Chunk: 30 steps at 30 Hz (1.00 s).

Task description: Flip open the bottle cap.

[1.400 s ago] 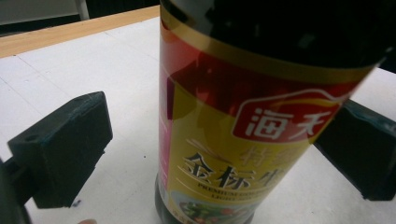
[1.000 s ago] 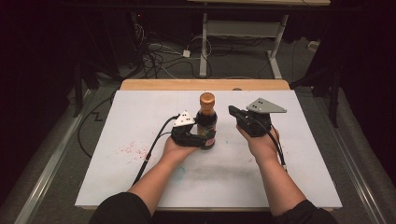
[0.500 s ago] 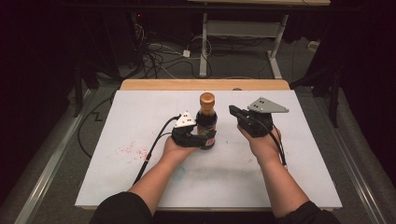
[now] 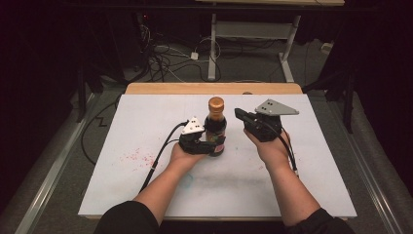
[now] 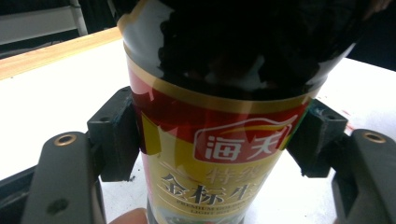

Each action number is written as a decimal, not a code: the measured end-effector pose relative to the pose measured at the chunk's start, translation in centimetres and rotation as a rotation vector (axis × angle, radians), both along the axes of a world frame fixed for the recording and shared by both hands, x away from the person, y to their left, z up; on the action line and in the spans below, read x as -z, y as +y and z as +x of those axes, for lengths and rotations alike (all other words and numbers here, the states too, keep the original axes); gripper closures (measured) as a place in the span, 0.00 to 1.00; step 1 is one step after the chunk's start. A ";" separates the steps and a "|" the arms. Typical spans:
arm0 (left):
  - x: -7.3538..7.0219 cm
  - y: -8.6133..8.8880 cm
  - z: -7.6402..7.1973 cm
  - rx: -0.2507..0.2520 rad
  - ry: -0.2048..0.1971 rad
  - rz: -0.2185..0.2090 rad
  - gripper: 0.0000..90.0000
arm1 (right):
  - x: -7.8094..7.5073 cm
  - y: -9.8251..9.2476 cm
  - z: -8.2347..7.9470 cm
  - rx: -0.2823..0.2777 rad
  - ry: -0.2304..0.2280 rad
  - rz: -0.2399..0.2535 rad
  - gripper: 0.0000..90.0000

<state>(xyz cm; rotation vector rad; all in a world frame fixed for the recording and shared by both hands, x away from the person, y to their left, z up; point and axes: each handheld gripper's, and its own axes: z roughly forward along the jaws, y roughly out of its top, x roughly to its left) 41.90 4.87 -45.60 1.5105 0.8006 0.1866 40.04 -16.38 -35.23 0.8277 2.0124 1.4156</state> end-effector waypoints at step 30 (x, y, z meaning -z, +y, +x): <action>0.1 -0.8 -0.4 -0.067 -0.004 -0.051 0.31 | -2.8 2.6 -1.0 -0.067 -0.023 -0.079 1.00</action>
